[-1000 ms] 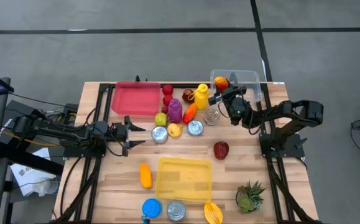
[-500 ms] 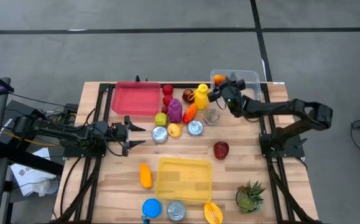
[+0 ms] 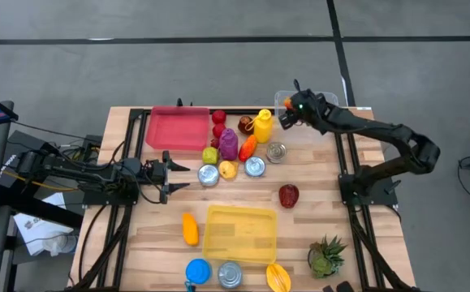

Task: Pick & Place Food Item
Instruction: Put the middle mango into the transparent bin

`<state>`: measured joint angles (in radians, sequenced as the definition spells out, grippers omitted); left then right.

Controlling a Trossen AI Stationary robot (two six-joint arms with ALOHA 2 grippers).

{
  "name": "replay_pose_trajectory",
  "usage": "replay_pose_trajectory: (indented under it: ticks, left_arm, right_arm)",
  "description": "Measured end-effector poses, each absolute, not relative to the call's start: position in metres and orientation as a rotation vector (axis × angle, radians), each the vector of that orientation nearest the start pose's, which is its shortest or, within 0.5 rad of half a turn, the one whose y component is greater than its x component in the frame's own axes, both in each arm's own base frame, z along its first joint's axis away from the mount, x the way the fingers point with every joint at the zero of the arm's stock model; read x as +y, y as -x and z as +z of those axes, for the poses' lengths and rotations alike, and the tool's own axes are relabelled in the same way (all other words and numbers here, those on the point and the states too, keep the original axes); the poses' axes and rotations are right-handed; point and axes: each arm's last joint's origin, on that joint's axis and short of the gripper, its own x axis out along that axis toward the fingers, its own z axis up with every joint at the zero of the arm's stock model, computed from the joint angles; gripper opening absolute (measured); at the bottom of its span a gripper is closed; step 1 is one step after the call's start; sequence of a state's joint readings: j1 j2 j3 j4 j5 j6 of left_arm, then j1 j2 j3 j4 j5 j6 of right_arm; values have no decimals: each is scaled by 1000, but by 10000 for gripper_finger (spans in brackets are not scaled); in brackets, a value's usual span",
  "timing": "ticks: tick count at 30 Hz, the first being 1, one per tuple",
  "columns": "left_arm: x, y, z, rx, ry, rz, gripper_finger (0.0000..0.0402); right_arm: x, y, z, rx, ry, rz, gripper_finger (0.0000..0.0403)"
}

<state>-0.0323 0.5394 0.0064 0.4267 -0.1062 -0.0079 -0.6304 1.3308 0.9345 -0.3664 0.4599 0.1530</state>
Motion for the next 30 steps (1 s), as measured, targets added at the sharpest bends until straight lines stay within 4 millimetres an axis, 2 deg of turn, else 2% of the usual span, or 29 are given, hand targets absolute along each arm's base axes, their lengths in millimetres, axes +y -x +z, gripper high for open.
replay_pose_trajectory:
  ticks: [8, 16, 24, 30]
  left_arm:
    - [-1, -131, 156, 106, 1, 74, 245]
    - [-1, -131, 156, 105, 1, 74, 245]
    - [-1, -131, 157, 98, 1, 74, 245]
    - [-1, -131, 157, 97, 1, 74, 245]
  right_arm:
    - [-193, -185, 254, 848, -349, -996, 213]
    - [-202, -165, 248, 950, -411, -987, 213]
    - [-213, -172, 220, 1098, -483, -920, 213]
    - [-230, -187, 217, 1123, -481, -909, 213]
